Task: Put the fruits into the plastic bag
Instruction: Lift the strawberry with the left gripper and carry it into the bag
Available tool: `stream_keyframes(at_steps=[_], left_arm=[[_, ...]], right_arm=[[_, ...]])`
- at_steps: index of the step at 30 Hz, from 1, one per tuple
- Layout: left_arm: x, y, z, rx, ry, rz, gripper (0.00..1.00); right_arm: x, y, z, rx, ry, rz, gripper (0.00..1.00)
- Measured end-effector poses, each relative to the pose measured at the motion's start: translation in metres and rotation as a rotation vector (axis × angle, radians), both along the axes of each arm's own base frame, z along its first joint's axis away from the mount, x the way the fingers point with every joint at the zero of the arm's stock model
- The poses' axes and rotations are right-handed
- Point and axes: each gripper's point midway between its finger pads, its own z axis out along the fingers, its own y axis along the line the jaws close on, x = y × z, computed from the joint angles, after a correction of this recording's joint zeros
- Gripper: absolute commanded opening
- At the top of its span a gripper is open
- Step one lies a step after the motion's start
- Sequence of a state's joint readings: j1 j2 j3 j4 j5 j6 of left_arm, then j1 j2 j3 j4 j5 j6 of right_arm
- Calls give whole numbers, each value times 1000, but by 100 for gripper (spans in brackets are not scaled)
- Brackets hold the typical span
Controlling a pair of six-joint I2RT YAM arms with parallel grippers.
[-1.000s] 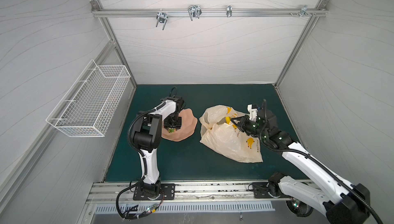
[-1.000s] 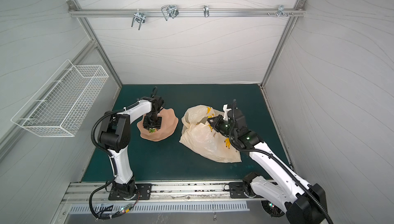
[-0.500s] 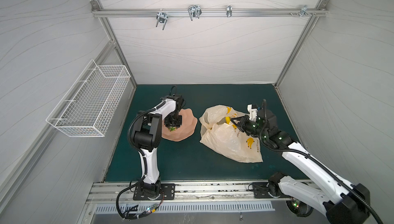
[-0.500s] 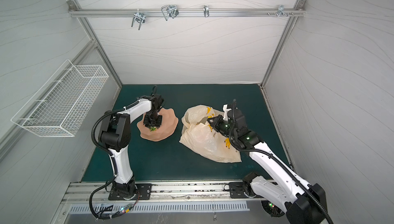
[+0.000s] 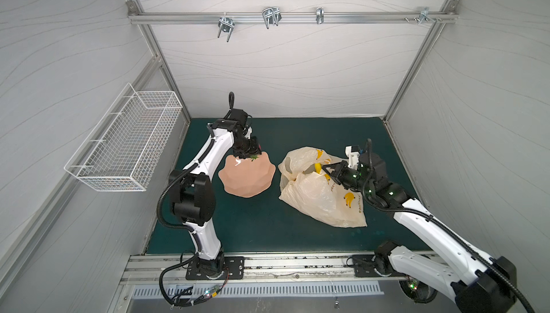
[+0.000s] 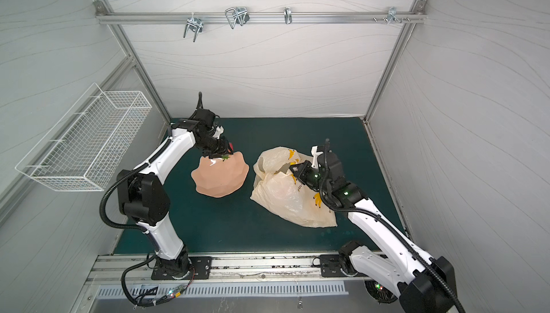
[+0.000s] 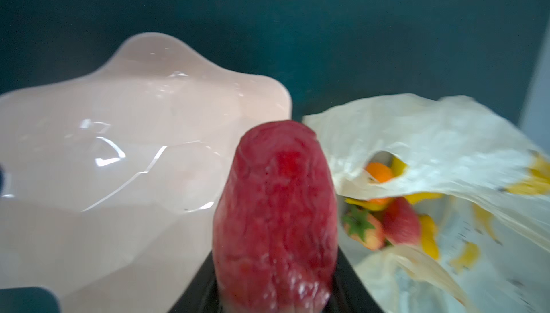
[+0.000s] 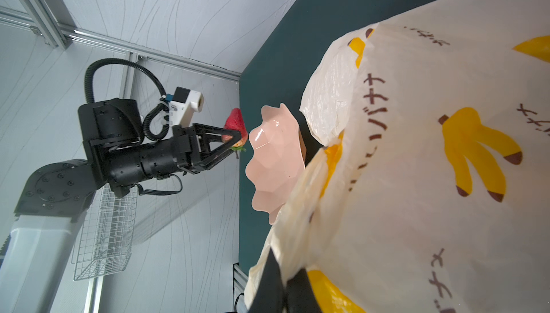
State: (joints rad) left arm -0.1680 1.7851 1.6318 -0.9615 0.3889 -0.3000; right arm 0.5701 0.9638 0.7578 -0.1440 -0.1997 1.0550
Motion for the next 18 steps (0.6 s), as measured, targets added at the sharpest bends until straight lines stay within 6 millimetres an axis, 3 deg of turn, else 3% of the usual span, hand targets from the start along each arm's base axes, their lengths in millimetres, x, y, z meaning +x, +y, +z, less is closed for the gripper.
stream_keyframes(at_steps=[3,6,13,18], left_arm=[[1,-19,12,-140,-12,-28,18],[-5,-32,11,-229,12,-53,18],[-18,-44,7,-333,40,-76,17],[-44,-49,2,-388,59,-81,16]], right_arm=[[0,0,0,0,0,0,0],[0,0,0,0,0,0,0],[0,0,-1,-1,1,1,0],[0,0,-1,-1,1,1,0]])
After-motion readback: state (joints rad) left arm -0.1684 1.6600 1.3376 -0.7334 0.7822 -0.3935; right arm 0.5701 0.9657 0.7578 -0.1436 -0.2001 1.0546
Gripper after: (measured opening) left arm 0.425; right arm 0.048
